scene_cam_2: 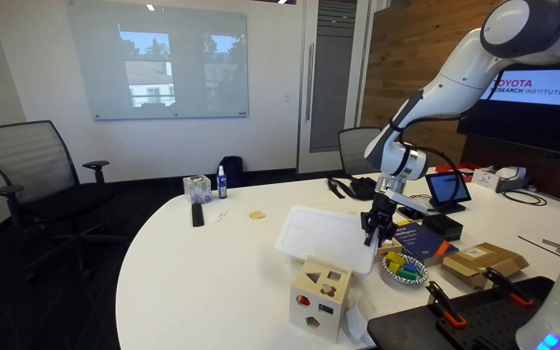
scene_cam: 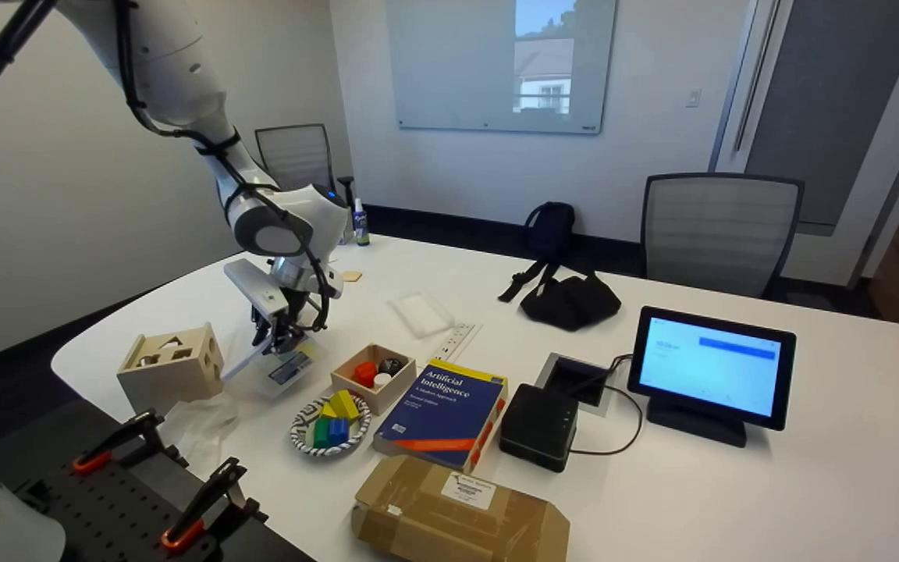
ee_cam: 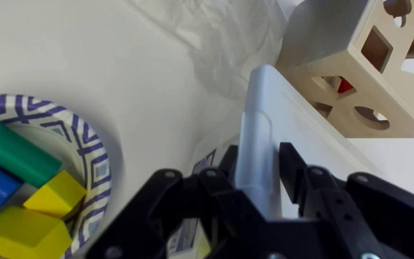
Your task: Open the storage bin
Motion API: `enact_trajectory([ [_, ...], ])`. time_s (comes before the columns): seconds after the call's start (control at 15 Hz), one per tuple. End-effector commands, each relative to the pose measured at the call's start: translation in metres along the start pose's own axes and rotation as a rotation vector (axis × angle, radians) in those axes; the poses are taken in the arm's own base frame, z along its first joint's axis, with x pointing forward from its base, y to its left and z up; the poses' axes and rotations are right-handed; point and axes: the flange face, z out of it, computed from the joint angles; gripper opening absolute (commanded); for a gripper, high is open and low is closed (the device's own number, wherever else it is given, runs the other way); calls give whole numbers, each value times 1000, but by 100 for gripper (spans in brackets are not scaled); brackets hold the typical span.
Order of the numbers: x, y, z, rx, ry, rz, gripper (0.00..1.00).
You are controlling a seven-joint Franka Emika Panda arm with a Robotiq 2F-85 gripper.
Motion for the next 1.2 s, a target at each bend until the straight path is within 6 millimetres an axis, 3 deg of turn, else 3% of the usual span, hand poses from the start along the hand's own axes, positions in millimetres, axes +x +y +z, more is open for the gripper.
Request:
enact_trajectory([
  [0.0,25,7,8,3,-115,71,8],
  [0.27,46,4,10,35,-203,95,8],
  [0.53,63,-13,9,-64,-257,143,8],
  [0.87,77,-35,9,-176,-342,189,8],
  [1.13,83,-37,19,-201,-453,215,8],
])
